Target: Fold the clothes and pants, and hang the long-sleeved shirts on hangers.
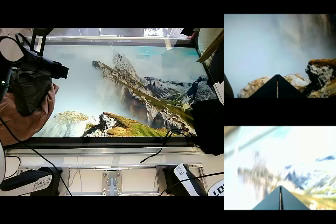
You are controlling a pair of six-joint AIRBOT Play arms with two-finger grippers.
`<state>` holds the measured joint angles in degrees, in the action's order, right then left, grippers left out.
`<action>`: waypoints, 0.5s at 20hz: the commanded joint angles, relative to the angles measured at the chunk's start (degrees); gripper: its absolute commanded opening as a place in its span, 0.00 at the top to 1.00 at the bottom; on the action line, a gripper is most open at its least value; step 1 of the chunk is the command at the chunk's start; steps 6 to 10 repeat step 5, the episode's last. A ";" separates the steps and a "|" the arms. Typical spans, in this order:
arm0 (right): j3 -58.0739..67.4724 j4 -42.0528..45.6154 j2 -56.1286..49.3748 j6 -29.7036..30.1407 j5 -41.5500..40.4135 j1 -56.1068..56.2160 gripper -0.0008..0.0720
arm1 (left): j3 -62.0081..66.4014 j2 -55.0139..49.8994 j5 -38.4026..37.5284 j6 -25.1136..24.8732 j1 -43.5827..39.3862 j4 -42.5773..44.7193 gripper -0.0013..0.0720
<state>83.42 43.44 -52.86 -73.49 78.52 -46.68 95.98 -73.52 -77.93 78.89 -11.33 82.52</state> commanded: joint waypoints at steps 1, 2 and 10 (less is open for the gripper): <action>0.13 11.23 0.79 1.16 3.28 14.01 0.94 | -0.02 -0.02 -0.15 -0.02 0.02 -0.02 0.97; 0.13 12.35 0.72 1.16 3.17 16.00 0.94 | -0.02 -0.02 -0.15 -0.02 0.02 -0.04 0.97; 0.13 12.48 0.68 1.18 2.29 19.02 0.94 | -0.02 -0.02 -0.15 -0.02 0.02 -0.04 0.97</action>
